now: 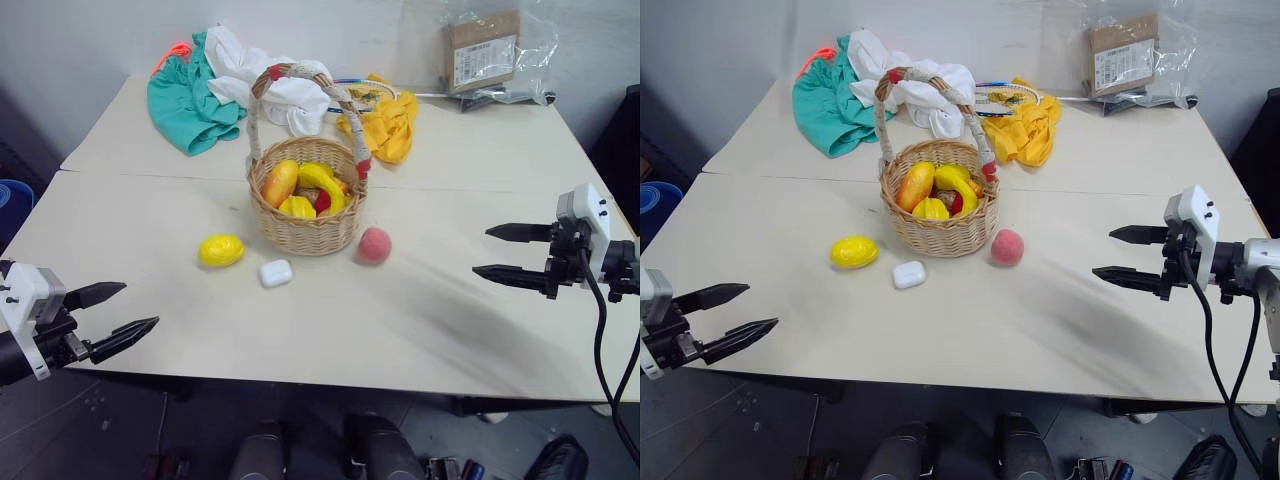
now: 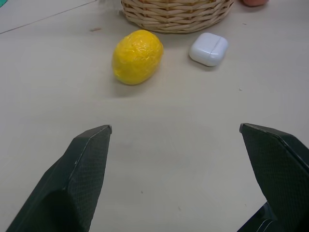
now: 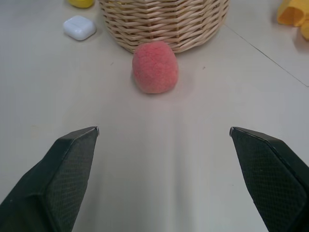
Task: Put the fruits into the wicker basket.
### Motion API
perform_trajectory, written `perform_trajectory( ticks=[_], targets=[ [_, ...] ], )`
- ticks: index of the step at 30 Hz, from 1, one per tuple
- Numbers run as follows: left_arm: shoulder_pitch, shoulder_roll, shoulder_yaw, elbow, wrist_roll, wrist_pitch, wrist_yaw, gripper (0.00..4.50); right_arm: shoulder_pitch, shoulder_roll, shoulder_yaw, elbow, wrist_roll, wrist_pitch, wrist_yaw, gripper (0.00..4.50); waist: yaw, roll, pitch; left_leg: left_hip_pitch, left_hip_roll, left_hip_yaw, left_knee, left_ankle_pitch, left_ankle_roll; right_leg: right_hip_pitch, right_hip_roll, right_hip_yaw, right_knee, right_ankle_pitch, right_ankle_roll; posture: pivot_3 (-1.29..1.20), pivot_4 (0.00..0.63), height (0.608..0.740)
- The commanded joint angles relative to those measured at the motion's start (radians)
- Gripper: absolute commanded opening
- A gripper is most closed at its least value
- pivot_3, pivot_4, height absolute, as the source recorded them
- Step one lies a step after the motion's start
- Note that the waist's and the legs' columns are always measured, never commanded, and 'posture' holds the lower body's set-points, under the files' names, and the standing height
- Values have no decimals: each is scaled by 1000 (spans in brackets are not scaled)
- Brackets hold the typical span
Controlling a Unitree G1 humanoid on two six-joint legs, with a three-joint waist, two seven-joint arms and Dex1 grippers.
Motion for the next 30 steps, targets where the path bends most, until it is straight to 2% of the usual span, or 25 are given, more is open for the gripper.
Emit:
perform_trajectory(
  ticks=[1,6,13,17,19,25,30],
  targets=[
    [-24,13,2,-18,-22,16,7,4473,-23,-13,-24,-44,18,7,2,4500,0,0,0,0,0,0,0,0,0,0,0,0,0,0,0,0,150,740],
    [-155,30,-122,-56,-59,57,15,4473,-5,-21,-34,-149,88,120,3,4500,2,0,0,0,0,0,0,0,0,0,0,0,1,0,0,0,150,740],
    [-500,40,-525,77,108,8,-6,4473,40,38,-30,-396,152,171,-89,4500,5,0,0,0,-1,0,1,1,1,1,1,0,2,1,2,0,150,740],
    [-759,-58,-763,292,289,-24,45,4473,47,70,-31,-506,213,218,-147,4500,6,0,0,0,-1,1,3,1,1,1,3,0,3,2,3,0,150,740],
    [-837,-107,-840,368,341,-39,34,4473,58,84,-35,-542,231,230,-178,4500,8,0,0,-2,-1,1,7,1,1,1,5,-1,5,2,3,0,150,740],
    [-936,-194,-936,521,425,-75,3,4473,118,96,-61,-602,259,235,-240,4500,6,-2,1,-4,1,3,12,0,2,0,6,2,5,2,4,0,150,740],
    [-962,-223,-992,603,497,-107,-18,4473,160,96,-82,-629,274,231,-281,4500,8,-2,1,-2,0,3,13,0,2,2,6,2,6,2,5,0,150,740]
  ],
)
